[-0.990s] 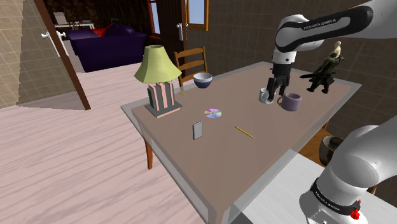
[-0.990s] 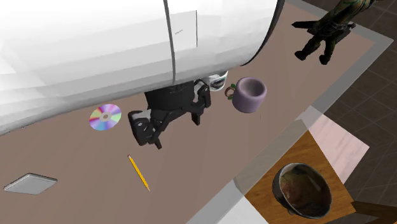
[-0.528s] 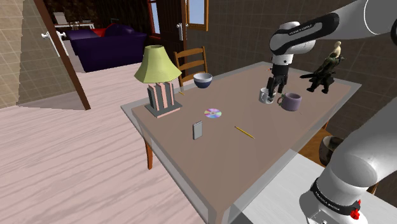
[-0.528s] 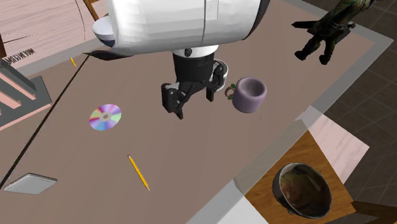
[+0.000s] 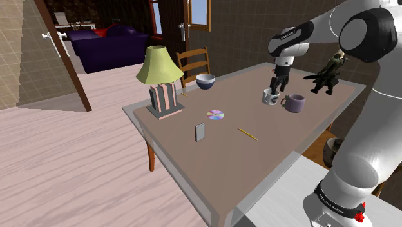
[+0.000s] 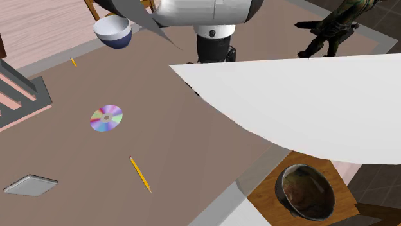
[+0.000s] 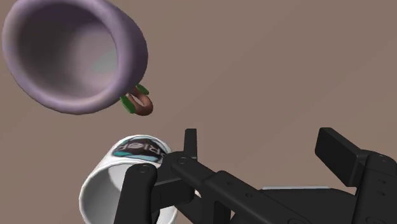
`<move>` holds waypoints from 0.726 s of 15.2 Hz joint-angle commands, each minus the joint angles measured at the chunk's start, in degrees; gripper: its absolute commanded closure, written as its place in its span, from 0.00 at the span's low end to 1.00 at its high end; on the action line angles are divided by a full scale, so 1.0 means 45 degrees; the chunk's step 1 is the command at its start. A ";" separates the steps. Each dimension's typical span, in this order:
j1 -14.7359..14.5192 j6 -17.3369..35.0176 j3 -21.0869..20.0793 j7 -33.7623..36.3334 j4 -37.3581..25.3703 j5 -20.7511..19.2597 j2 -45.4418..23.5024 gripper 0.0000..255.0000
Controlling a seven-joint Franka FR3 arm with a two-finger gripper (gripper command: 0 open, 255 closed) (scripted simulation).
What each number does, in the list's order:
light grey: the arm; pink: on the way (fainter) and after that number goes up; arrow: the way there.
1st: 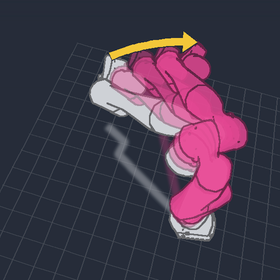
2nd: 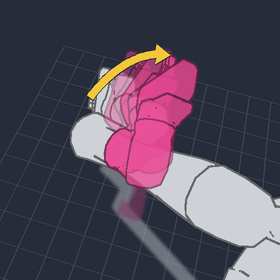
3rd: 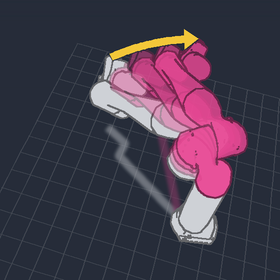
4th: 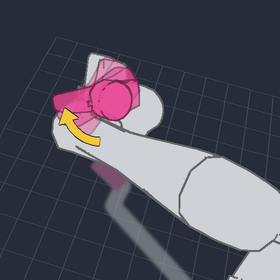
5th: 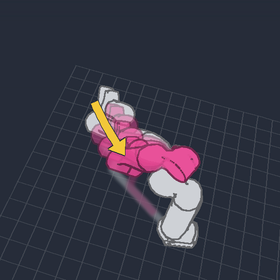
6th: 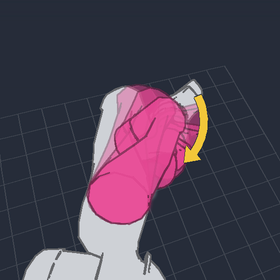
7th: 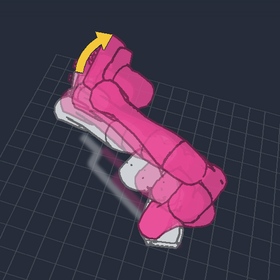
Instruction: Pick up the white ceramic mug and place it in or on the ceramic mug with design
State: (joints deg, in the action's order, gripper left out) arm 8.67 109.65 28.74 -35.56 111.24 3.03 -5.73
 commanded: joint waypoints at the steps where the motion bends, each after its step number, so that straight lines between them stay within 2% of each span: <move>1: 0.0311 -0.0050 0.0124 -0.0628 -0.1035 0.0523 -0.1088 0.00; 6: 0.1416 -0.0440 0.0097 -0.1861 -0.3833 0.1745 -0.3724 0.00; 11: 0.2869 -0.1340 -0.0219 -0.2618 -0.7449 0.2758 -0.6512 0.00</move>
State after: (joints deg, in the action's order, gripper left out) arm 19.85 104.74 28.14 -46.51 81.99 14.33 -31.85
